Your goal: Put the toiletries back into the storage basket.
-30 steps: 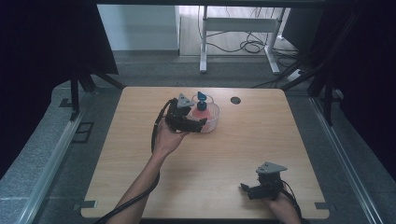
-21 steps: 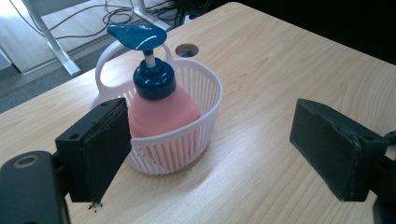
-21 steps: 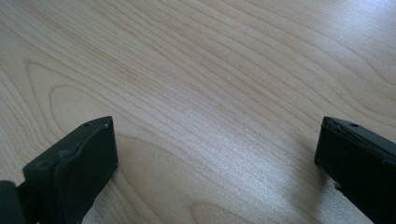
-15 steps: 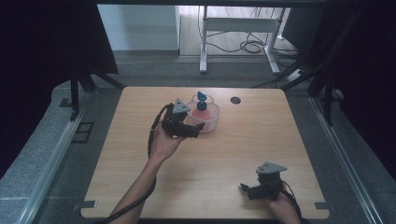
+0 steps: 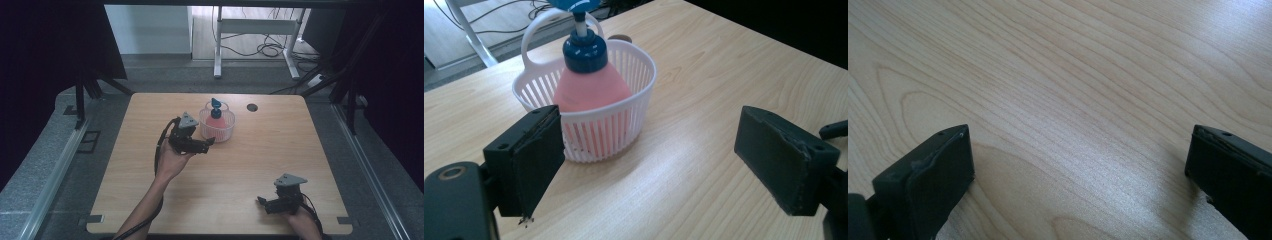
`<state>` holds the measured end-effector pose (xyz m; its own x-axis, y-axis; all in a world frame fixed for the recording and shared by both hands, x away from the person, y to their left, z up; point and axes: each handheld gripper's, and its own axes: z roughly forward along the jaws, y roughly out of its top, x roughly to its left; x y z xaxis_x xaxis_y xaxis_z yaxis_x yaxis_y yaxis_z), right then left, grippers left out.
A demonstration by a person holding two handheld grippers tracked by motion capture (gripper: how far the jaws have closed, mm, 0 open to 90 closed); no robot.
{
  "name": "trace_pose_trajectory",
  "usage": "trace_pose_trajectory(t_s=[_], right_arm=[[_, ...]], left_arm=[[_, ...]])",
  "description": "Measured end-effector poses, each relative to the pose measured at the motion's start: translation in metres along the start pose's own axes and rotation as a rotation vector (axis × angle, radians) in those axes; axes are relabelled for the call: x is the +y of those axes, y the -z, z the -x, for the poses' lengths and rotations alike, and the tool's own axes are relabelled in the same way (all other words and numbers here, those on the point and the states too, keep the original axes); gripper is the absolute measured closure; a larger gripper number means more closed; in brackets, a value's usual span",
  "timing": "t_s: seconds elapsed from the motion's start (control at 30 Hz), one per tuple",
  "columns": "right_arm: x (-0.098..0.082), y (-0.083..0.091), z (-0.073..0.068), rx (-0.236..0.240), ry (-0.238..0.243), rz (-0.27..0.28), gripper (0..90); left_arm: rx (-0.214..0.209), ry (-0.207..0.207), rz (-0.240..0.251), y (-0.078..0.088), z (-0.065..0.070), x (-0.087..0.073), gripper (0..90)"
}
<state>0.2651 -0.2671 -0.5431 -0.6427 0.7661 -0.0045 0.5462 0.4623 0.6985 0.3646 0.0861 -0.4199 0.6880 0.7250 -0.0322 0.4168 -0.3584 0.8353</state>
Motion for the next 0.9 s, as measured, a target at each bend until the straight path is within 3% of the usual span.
trace_pose_trajectory(t_s=[0.23,0.9], right_arm=[[0.0,0.0,0.0,-0.001,0.0,0.0,0.0],[0.0,0.0,0.0,-0.001,0.0,0.0,0.0]], left_arm=[[-0.006,0.017,0.007,0.004,0.003,-0.01,12.2],[-0.029,0.008,0.013,0.024,0.014,-0.029,11.8]])
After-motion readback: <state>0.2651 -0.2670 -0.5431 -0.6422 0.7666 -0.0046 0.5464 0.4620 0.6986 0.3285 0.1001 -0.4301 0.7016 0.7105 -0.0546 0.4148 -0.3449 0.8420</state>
